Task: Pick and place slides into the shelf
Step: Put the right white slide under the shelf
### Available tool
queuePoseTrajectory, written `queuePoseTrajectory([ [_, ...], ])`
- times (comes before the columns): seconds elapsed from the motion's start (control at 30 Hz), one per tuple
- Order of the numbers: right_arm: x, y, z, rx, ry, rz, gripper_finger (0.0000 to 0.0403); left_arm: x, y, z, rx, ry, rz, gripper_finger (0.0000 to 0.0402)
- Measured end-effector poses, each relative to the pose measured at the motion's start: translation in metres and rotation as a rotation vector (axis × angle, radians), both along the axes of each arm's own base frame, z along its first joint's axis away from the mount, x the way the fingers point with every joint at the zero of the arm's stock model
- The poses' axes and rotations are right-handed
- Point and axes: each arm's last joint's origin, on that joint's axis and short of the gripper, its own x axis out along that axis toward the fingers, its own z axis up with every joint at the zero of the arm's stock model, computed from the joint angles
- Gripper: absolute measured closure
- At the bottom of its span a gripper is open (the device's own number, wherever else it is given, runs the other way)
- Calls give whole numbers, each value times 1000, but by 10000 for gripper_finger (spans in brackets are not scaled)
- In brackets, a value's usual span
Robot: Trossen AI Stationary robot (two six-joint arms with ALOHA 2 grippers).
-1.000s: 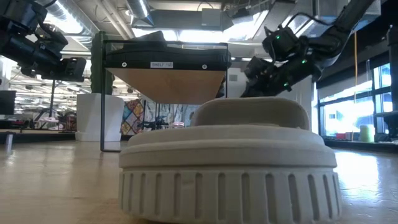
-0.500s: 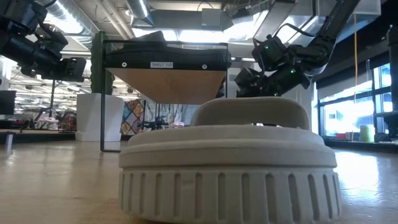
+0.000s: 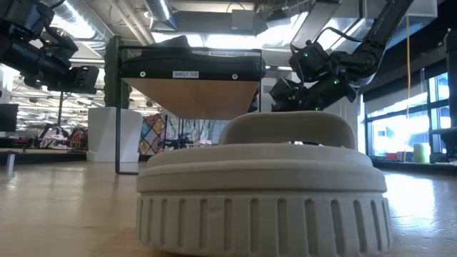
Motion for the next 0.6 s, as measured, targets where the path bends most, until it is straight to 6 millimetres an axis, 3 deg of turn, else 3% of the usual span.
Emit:
queuePoseTrajectory([
  [0.27, 0, 0, -1, 17, 1, -9, 282, 0, 0, 0, 0, 0, 0, 254],
  [0.6, -1, 0, 1, 178, -55, -117, 275, 0, 0, 0, 0, 1, 1, 254],
])
